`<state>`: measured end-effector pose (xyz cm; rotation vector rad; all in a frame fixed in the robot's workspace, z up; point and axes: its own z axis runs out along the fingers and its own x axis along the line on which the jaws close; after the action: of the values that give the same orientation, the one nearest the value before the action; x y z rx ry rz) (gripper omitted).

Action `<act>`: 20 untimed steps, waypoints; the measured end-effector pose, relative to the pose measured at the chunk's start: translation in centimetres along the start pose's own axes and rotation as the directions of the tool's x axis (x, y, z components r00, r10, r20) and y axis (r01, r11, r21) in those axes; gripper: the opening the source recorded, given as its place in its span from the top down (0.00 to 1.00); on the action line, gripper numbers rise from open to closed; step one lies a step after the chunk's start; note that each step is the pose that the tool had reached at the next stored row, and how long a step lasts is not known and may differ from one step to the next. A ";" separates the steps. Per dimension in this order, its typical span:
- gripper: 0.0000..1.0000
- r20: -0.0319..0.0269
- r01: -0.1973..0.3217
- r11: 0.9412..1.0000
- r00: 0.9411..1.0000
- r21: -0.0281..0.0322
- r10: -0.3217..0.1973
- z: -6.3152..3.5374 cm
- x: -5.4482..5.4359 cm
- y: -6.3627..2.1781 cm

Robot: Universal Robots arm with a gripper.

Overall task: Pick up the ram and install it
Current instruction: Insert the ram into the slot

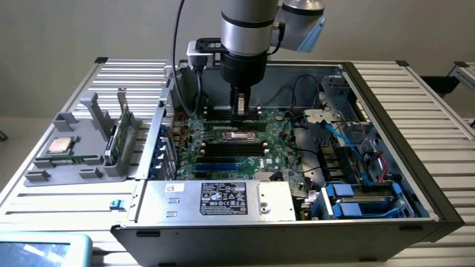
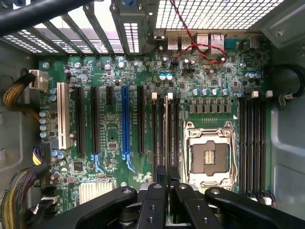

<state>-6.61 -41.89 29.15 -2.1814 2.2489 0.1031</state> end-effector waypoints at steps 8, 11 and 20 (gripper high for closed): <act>0.89 0.000 0.000 1.000 1.000 0.000 0.000 1.47 0.1 0.09; 0.89 0.000 0.000 1.000 1.000 0.000 0.000 2.01 0.1 0.06; 0.89 0.000 0.000 1.000 1.000 0.000 0.000 3.63 0.2 0.00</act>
<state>-6.77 -41.94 25.52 -2.1813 2.2492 0.1031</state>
